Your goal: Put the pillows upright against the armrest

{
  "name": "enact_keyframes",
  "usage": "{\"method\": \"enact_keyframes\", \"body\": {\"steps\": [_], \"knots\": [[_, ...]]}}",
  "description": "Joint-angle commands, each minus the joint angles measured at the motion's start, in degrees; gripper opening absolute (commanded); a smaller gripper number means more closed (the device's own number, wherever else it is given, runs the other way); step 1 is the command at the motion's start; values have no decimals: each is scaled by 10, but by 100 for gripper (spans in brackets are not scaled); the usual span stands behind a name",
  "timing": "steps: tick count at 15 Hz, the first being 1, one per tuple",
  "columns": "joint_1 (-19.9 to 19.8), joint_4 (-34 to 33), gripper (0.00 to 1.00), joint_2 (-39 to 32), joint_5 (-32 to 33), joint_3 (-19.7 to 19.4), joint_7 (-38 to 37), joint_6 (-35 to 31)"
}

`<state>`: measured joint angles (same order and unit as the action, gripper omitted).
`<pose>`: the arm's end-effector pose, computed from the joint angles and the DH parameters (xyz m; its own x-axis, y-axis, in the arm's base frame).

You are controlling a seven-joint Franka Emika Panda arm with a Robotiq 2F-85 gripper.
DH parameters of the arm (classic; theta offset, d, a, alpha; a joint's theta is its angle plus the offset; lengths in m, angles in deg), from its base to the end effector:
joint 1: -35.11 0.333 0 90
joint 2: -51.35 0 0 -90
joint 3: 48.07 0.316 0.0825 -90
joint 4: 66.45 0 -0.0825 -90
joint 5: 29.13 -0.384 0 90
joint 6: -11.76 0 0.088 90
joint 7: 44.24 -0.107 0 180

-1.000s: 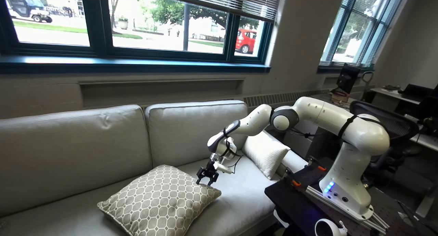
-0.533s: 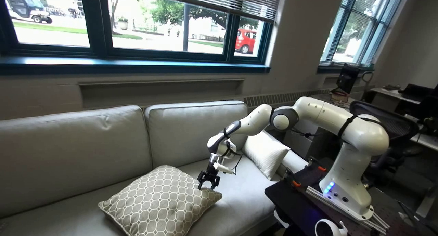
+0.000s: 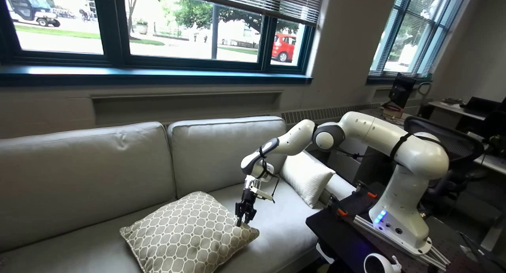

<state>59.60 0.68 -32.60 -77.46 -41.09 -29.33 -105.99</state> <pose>0.5120 0.3485 -0.1322 0.8071 0.2673 -0.5265 -0.1251 -0.7940 -0.5949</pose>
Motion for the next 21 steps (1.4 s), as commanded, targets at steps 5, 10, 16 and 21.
{"method": "enact_keyframes", "body": {"steps": [5,10,16,21], "knots": [[6,-7,0,0,-30,-6,17,56],[-18,-20,4,-1,19,40,-18,13],[17,58,3,75,20,20,-33,-124],[44,230,4,187,-47,28,-17,-309]]}}
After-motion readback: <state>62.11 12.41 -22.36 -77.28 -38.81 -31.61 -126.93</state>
